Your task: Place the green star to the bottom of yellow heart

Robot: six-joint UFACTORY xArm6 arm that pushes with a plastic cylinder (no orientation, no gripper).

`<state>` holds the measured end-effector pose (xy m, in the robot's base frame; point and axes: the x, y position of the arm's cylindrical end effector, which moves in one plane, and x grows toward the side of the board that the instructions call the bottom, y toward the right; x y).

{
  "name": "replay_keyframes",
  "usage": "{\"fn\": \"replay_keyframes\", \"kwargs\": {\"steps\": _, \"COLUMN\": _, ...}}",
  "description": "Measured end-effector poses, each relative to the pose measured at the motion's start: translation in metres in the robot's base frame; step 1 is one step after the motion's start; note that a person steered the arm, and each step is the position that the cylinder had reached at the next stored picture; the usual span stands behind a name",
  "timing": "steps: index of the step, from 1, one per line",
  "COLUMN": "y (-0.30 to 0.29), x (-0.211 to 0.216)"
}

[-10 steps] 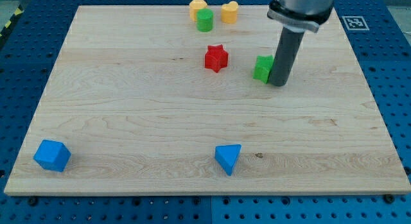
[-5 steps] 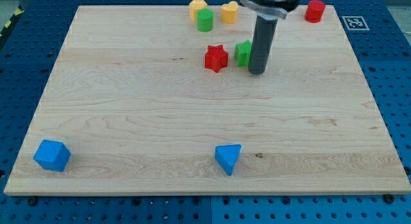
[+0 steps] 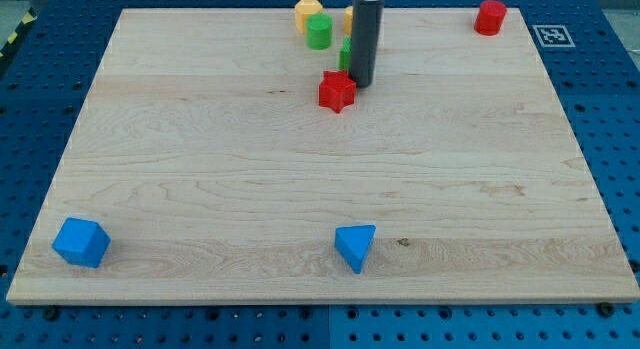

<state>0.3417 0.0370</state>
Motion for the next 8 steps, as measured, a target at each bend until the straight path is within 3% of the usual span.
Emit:
{"fn": "replay_keyframes", "kwargs": {"steps": 2, "y": -0.011, "x": -0.019}}
{"fn": "replay_keyframes", "kwargs": {"steps": 8, "y": 0.039, "x": -0.02}}
